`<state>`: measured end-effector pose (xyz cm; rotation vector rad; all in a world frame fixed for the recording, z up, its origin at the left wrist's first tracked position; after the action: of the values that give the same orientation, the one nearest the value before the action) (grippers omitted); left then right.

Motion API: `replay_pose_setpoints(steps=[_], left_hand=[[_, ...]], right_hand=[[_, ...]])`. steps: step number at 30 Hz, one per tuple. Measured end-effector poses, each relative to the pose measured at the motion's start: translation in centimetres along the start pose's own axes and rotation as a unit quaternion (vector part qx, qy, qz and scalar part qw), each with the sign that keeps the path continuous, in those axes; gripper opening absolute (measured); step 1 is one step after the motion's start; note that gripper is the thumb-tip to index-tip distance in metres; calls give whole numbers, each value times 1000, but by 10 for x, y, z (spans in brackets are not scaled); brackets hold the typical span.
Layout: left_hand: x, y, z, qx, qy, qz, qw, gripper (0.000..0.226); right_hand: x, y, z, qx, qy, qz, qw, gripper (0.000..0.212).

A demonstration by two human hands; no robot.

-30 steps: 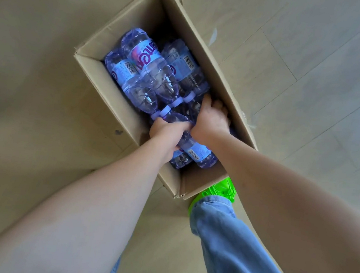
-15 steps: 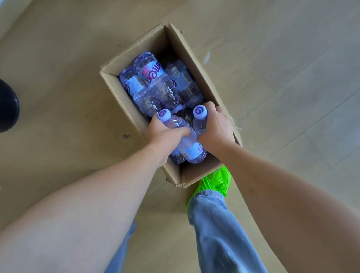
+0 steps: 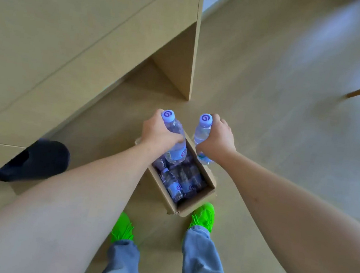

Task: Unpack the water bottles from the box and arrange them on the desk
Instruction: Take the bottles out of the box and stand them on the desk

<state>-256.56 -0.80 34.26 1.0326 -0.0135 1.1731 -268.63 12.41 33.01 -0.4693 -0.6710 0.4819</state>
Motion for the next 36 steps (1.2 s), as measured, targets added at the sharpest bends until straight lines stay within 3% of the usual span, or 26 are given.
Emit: replay_pose_setpoints(steps=[8, 15, 21, 26, 36], left_hand=[[71, 144, 142, 14, 70, -108, 992, 57], [129, 188, 286, 65, 126, -180, 973, 51], [155, 158, 428, 84, 193, -200, 957, 56], [174, 99, 530, 70, 264, -197, 942, 53], [184, -29, 655, 81, 362, -90, 924, 54]], right_hand=[[63, -153, 147, 9, 66, 91, 994, 60], [133, -279, 194, -31, 104, 153, 982, 65], [192, -398, 170, 10, 115, 217, 969, 75], [222, -484, 119, -21, 78, 254, 964, 65], [233, -611, -1, 12, 10, 348, 937, 66]])
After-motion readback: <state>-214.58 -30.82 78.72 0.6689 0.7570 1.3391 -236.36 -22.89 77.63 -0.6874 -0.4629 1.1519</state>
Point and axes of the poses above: each hand's wrist, its own x-axis away from the middle knuckle, its own z-axis out of the back of the hand, y = z × x, the point moved 4 cm from there along -x, towards the middle knuckle
